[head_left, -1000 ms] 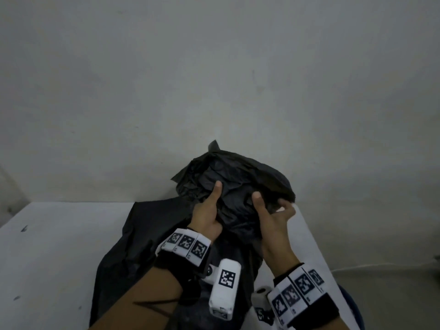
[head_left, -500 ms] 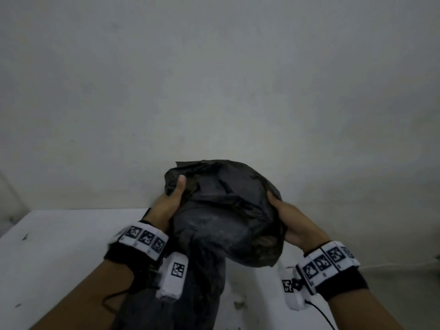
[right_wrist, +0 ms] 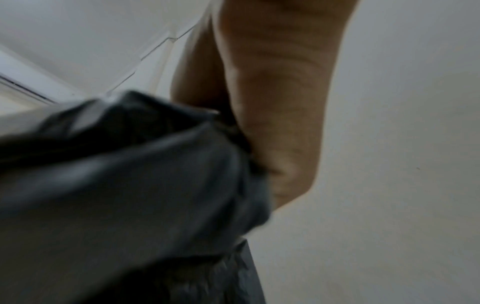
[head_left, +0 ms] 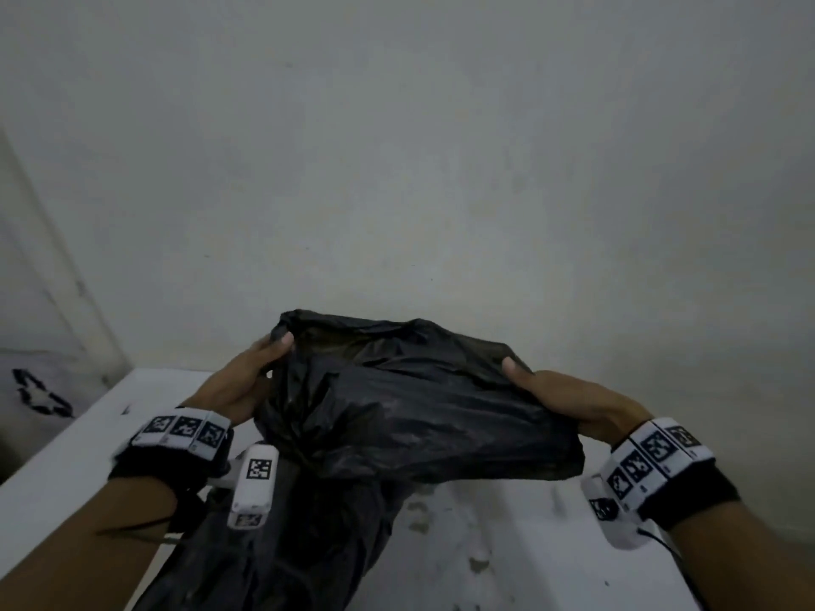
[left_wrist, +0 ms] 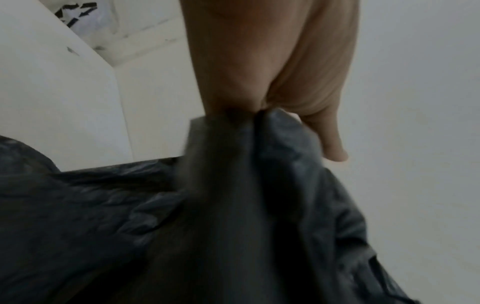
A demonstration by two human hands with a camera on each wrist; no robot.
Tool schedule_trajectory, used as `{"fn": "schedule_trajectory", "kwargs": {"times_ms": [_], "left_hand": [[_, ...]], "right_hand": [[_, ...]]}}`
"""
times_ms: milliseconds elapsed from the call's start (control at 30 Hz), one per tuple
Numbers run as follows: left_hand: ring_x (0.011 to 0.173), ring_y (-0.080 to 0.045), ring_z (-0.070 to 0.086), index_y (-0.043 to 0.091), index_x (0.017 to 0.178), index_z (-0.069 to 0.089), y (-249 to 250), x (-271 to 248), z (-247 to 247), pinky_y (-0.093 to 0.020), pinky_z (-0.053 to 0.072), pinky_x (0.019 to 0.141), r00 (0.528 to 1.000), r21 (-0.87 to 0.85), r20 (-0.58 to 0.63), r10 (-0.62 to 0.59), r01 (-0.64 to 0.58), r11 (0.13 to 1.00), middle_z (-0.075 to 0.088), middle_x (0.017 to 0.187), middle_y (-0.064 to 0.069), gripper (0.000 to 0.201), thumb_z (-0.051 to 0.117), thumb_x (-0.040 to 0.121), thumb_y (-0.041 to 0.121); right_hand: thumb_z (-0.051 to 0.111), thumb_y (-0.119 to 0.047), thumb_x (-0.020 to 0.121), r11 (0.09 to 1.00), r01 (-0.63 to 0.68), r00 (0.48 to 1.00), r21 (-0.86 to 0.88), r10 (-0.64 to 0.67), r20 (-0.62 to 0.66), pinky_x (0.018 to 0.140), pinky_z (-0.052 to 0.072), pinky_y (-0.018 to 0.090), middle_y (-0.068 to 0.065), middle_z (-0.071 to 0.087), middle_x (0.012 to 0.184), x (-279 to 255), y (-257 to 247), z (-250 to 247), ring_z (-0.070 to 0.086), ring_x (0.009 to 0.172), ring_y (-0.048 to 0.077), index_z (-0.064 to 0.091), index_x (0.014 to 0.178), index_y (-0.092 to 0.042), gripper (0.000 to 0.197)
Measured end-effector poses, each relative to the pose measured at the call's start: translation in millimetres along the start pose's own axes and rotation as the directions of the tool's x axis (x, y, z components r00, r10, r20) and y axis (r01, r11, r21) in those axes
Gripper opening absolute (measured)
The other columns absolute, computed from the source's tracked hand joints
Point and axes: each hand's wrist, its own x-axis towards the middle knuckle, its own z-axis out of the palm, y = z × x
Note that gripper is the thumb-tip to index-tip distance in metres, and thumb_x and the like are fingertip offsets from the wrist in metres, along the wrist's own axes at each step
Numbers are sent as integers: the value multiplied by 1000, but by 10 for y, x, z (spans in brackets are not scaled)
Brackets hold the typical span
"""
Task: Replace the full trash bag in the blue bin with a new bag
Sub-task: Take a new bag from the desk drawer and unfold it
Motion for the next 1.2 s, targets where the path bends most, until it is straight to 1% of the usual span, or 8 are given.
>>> {"fn": "schedule_trajectory", "kwargs": {"times_ms": [200,400,500,600,700,767,967,1200], "left_hand": [[117,-35,57,27,144,35,-151,-149,-13,-50,51,92,998,107,20,-62,60,992,53,136,-9,68,65,85,11],[110,-33,61,16,135,48,-243,-339,-197,-47,48,95,979,-11,-123,-160,160,987,58,131,-10,85,83,65,48],[76,-32,57,8,97,58,-262,-549,-150,-41,42,80,945,-50,-260,-199,193,980,56,92,-17,62,72,70,62],[100,-30,65,8,119,63,-326,-906,187,-44,44,94,890,-246,363,-277,378,892,65,121,-16,77,40,84,72],[117,-39,54,9,117,66,-488,-1002,364,-60,42,95,705,-230,417,-574,692,684,64,122,-20,83,51,72,77],[124,-40,49,12,122,62,-518,-1068,498,-62,37,100,679,-255,459,-573,719,647,61,128,-20,78,58,72,71],[94,-38,68,6,114,65,-462,-1089,815,-52,57,77,815,-463,382,-437,577,672,69,110,-21,38,52,91,34],[86,-29,63,5,112,64,-404,-1060,1302,-36,46,70,921,-690,280,-272,390,609,72,90,-16,70,71,43,-1]], "right_hand": [[84,-68,46,1000,3,988,8,-4,155,102,49,45,12,72,112,-8,107,328,67,106,30,71,110,-4,91],[45,-52,91,727,23,998,686,19,-54,82,59,37,16,70,118,-171,-104,535,70,100,29,63,123,-7,58],[38,-66,89,616,127,981,778,37,-189,70,61,36,17,71,114,-369,-275,575,72,93,30,66,119,-10,69],[38,-70,86,550,242,952,800,24,-304,75,59,36,15,72,113,-594,-330,748,71,99,30,67,117,-11,73],[50,-58,89,503,334,920,797,9,-392,95,52,44,15,69,120,-781,-251,1011,66,110,32,65,123,-9,62],[59,-50,87,513,350,906,784,26,-422,94,53,45,14,70,118,-886,-150,1159,67,108,32,66,121,-9,54],[60,-37,91,430,375,871,822,140,-470,84,59,45,16,68,121,-1226,249,1198,66,109,35,63,123,-8,43],[55,-47,92,255,521,789,815,221,-573,82,59,46,19,67,122,-1589,523,777,67,108,33,60,127,-2,57]]}}
